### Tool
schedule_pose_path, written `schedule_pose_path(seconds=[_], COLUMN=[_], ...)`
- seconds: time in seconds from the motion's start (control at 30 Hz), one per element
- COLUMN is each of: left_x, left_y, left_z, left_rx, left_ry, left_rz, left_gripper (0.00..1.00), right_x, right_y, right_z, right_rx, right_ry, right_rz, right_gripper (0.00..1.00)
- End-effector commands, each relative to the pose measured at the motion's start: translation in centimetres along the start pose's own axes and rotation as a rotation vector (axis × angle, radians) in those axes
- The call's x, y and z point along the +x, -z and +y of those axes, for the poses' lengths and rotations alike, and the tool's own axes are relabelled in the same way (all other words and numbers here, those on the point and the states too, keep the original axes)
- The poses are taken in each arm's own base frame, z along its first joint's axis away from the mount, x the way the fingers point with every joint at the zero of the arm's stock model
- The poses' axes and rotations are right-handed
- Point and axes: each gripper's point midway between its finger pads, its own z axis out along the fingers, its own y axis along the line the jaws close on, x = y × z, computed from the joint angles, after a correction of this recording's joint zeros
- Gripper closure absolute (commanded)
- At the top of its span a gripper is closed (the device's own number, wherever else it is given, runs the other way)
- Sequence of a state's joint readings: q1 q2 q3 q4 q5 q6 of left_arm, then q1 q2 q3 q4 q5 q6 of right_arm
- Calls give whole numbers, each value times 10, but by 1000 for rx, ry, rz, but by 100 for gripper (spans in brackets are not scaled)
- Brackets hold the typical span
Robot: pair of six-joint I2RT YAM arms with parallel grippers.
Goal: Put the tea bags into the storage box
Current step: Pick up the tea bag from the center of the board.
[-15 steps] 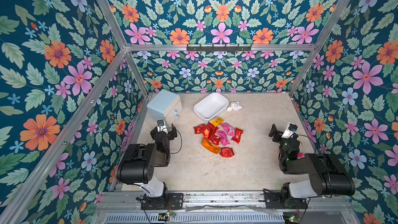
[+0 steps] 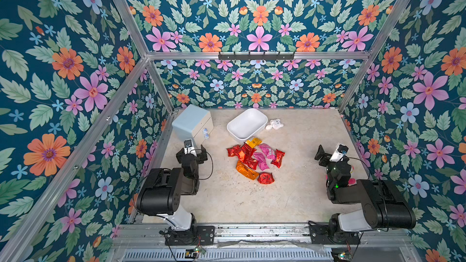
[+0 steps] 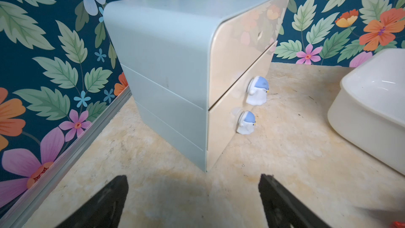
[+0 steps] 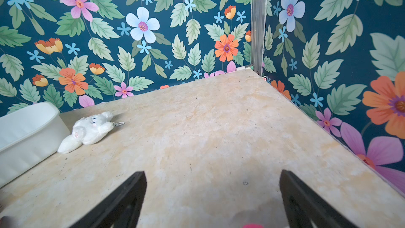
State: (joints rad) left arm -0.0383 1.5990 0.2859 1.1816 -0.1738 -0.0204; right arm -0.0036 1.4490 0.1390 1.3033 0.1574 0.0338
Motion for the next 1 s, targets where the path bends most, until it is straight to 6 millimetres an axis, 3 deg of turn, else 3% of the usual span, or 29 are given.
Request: schedule_pose_path(seconds=[0.0,0.1,0.33,0.5,0.57,0.7,0.83,0.97], left_x=[-8,-11,-42,-59,-59,-51,-29,-10], left_y=[0,-1,-1,8,18,38,52,63], left_z=[0,-3,5,11,8,-12,-59,-92], left_rx=[3,13,-103,-186,-190,-157,-4,70], left_ry=[3,-6,-16,144,213,310,423,515], left_rz=[-32,-28,26,106,110,148,260,321], left_gripper=[1,1,1,1,1,1,3,3], right_x=[-6,-9,-40,-55,-54,-37,0,45], right_y=[0,1,-4,-16,-21,-26,-25,-16], right_z=[3,2,-13,7,24,78,139,188], right_rx=[-12,-10,122,67,32,-49,-210,-289], right_ry=[-11,-6,-60,-219,-250,-231,-336,-285], right_rz=[-24,-37,-7,92,161,338,604,804], right_gripper=[1,3,6,10,12,16,32,36])
